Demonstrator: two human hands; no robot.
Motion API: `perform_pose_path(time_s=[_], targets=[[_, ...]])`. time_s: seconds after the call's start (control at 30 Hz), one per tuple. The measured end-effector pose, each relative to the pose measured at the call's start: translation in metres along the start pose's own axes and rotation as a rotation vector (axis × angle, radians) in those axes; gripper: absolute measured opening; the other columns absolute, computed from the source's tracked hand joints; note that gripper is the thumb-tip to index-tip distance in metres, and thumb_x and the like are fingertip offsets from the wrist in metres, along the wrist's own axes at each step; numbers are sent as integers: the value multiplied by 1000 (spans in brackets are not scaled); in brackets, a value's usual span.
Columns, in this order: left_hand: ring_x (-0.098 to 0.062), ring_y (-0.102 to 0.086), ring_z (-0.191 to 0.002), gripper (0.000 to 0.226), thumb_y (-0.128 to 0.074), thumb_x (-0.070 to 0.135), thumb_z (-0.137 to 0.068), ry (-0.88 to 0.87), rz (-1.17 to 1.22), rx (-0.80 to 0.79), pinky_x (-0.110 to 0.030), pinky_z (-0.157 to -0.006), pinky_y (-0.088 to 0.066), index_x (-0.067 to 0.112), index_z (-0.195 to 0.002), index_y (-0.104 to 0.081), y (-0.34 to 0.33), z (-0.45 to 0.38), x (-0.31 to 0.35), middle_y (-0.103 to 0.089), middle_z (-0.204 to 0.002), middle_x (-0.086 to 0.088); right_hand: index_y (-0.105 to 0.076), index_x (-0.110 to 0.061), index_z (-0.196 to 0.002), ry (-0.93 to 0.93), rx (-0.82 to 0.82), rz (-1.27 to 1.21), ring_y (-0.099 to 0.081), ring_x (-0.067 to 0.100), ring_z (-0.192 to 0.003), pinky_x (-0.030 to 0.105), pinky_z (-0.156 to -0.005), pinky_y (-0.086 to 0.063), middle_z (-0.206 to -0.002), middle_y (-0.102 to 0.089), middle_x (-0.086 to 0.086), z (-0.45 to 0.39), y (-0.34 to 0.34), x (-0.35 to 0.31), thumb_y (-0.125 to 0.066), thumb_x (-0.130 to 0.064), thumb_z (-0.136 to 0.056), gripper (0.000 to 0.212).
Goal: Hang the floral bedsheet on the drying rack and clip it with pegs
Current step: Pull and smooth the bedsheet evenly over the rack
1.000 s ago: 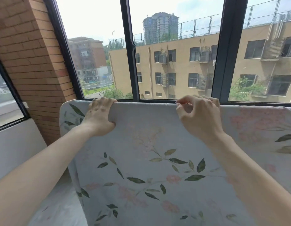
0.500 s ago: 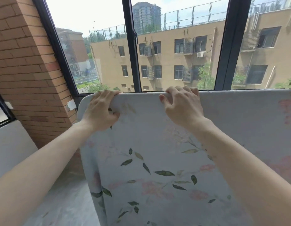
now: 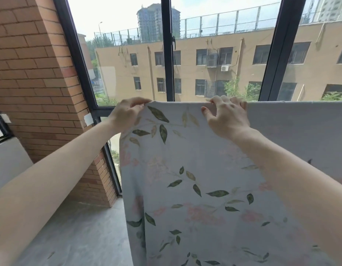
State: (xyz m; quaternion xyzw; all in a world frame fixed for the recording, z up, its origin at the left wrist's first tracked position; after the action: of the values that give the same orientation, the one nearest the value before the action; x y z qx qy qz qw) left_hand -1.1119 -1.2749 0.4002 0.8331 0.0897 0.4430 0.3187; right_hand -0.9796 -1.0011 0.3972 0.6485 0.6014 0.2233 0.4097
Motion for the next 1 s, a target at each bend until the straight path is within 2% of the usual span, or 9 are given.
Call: perform_pose_path(time_s=[0.1, 0.27, 0.53, 0.6, 0.67, 0.73, 0.83, 0.9, 1.0], targets=[[-15, -66, -106, 29, -49, 14, -103, 99, -19, -29, -25, -82, -53, 27, -113, -72, 20, 6, -30, -73, -110, 6, -54, -25, -117, -55, -13, 20, -44, 32, -127, 52, -115, -20, -127, -59, 7, -1, -8, -1, -32, -62, -102, 46], [-21, -67, -102, 20, -56, 17, -101, 186, -307, -110, -34, -90, -49, 27, -100, -73, 23, 35, -99, -74, -103, 7, -52, -23, -118, -87, -16, 54, -41, 33, -128, 54, -116, -20, -130, -57, 8, 2, -8, -1, -29, -65, -100, 51], [-15, -68, -93, 17, -64, 24, -96, 135, -306, 271, -29, -84, -51, 29, -97, -81, 63, 24, -83, -77, -90, 10, -54, -20, -125, -97, -22, 90, -40, 33, -130, 52, -114, -22, -134, -55, 9, -3, -1, -9, -32, -66, -100, 57], [-17, -67, -92, 20, -62, 21, -95, 180, -265, 220, -28, -80, -51, 28, -90, -80, 48, 22, -88, -76, -91, 7, -53, -19, -126, -95, -23, 93, -40, 34, -131, 52, -114, -21, -135, -54, 10, -3, -1, -11, -32, -66, -100, 57], [-20, -67, -91, 26, -58, 19, -93, 263, -236, 39, -31, -76, -55, 29, -79, -77, 23, 22, -101, -75, -90, 7, -53, -18, -129, -104, -31, 104, -40, 34, -131, 53, -115, -20, -135, -54, 11, -2, 0, -11, -32, -65, -100, 59], [-21, -69, -97, 26, -55, 16, -92, 323, -142, 39, -35, -82, -59, 30, -85, -76, 23, 26, -104, -76, -99, 5, -52, -18, -131, -118, -50, 112, -39, 34, -133, 54, -117, -18, -135, -53, 12, -1, 2, -10, -32, -65, -100, 60], [-17, -65, -111, 40, -48, 11, -89, 217, -40, 278, -33, -97, -53, 28, -120, -68, 48, 29, -80, -71, -117, 7, -50, -18, -133, -114, -68, 127, -38, 35, -135, 55, -121, -14, -136, -51, 13, 3, 0, -9, -32, -65, -100, 60], [-15, -61, -116, 51, -50, 12, -90, 85, -82, 201, -33, -97, -51, 30, -137, -57, 39, 27, -53, -65, -127, 8, -49, -18, -133, -105, -68, 129, -37, 35, -137, 54, -123, -11, -136, -50, 13, 6, 0, -9, -33, -63, -100, 58], [-29, -61, -107, 58, -55, 16, -87, 73, -217, -51, -45, -87, -60, 36, -140, -43, 10, 28, -36, -60, -124, -4, -47, -19, -139, -107, -81, 108, -33, 34, -143, 53, -126, -4, -143, -47, 13, 9, 4, -12, -36, -62, -101, 59]])
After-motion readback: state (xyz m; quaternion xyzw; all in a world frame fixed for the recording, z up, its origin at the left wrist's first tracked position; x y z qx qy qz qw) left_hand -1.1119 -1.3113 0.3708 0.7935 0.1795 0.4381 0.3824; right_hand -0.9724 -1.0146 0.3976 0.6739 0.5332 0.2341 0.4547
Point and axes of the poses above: each hand's wrist, its own z-axis away from the middle knuckle, its own y-axis out of the back of the hand, x = y × z, the point moved 9 cm from there along -z, towards the middle knuckle
